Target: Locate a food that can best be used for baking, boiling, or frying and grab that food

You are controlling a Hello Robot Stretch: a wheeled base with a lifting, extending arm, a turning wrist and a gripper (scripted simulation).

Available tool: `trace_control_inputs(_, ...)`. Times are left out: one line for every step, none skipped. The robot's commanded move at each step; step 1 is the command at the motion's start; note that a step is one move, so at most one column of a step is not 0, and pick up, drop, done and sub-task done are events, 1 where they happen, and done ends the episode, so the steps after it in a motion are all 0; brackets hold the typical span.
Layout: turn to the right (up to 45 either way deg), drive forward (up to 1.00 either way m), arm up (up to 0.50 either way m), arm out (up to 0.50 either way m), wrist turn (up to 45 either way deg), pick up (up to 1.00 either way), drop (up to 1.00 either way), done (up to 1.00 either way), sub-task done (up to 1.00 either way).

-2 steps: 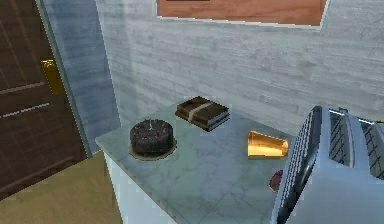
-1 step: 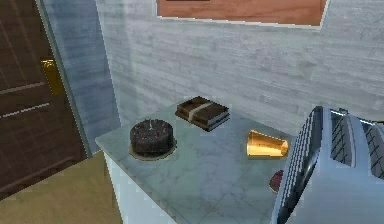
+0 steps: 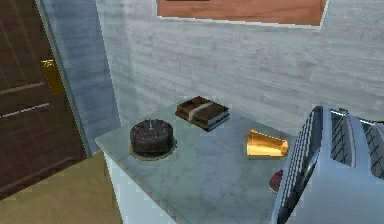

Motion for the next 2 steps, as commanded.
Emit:
trace_control_inputs(0.0, 0.00, 0.10, 0.00, 0.0, 0.00, 0.00, 0.00, 0.00)
trace_control_inputs(0.0, 0.00, 0.00, 0.00, 0.0, 0.00, 0.00, 1.00, 0.00)
